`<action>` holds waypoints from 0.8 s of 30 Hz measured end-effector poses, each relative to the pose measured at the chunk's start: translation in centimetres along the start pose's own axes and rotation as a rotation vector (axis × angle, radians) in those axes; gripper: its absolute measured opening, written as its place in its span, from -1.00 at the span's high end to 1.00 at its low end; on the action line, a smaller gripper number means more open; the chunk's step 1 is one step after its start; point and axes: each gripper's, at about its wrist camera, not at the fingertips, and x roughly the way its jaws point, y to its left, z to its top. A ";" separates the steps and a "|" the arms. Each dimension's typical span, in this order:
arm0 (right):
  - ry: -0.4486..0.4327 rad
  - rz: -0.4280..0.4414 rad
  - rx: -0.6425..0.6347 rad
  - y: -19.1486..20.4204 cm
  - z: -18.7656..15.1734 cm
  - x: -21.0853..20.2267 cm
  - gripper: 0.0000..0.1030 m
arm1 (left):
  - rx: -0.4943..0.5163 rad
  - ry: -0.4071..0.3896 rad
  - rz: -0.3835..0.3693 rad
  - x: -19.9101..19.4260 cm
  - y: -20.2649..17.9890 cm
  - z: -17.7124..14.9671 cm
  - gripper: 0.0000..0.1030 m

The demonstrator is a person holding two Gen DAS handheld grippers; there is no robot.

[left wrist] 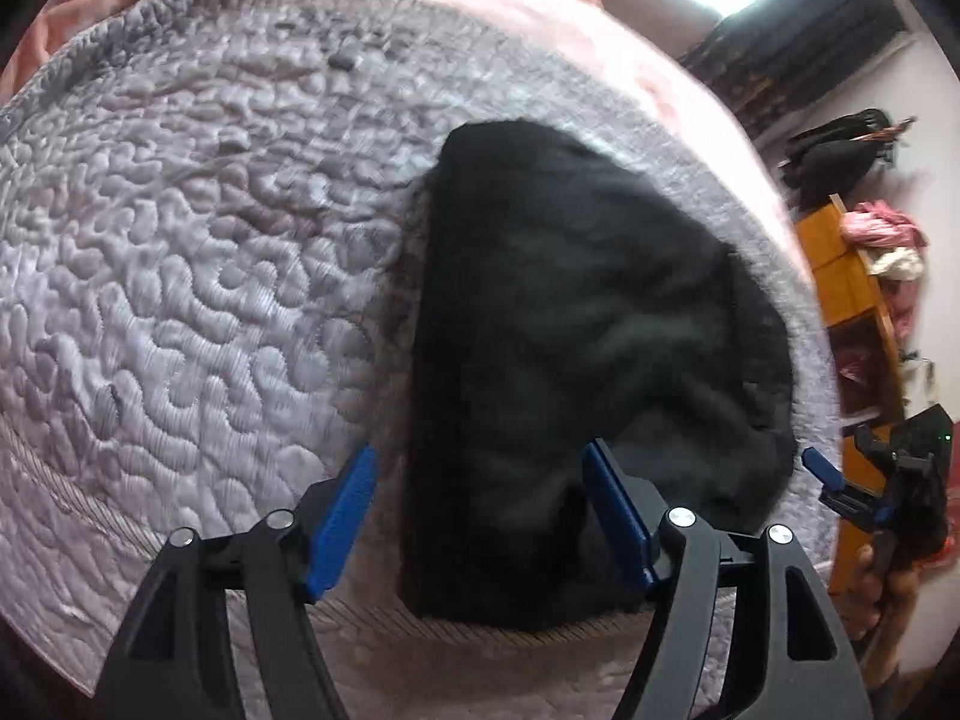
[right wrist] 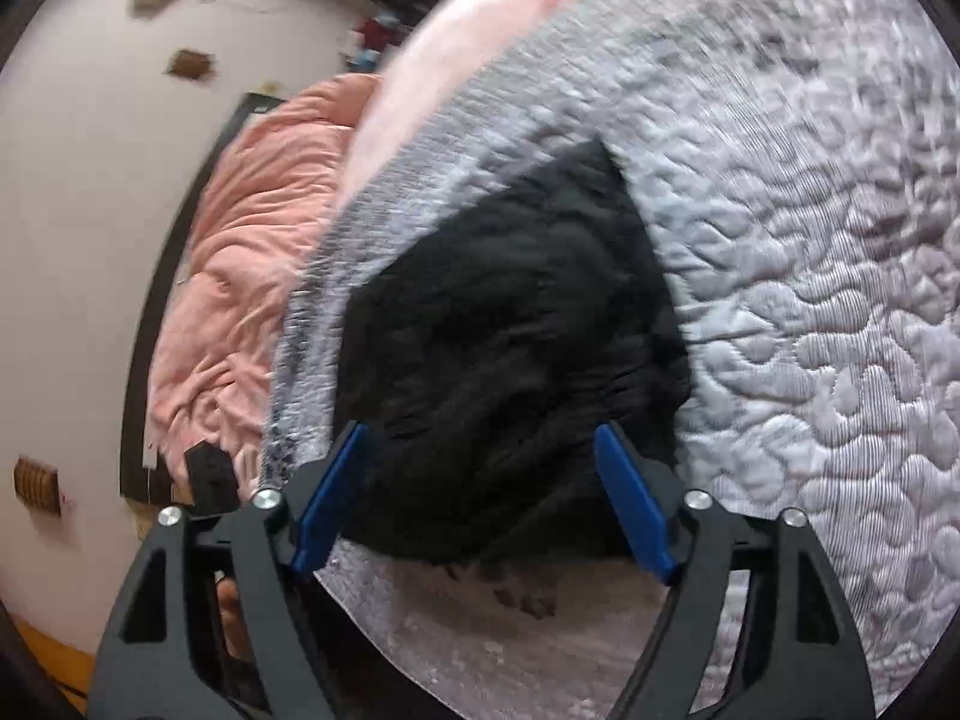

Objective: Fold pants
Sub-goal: 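Open both grippers and release the folded black pants on the spread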

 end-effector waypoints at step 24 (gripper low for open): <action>-0.292 -0.462 -0.317 13.5 -21.4 -12.3 -0.94 | 0.222 -0.418 0.286 -21.0 -7.3 -17.6 -0.92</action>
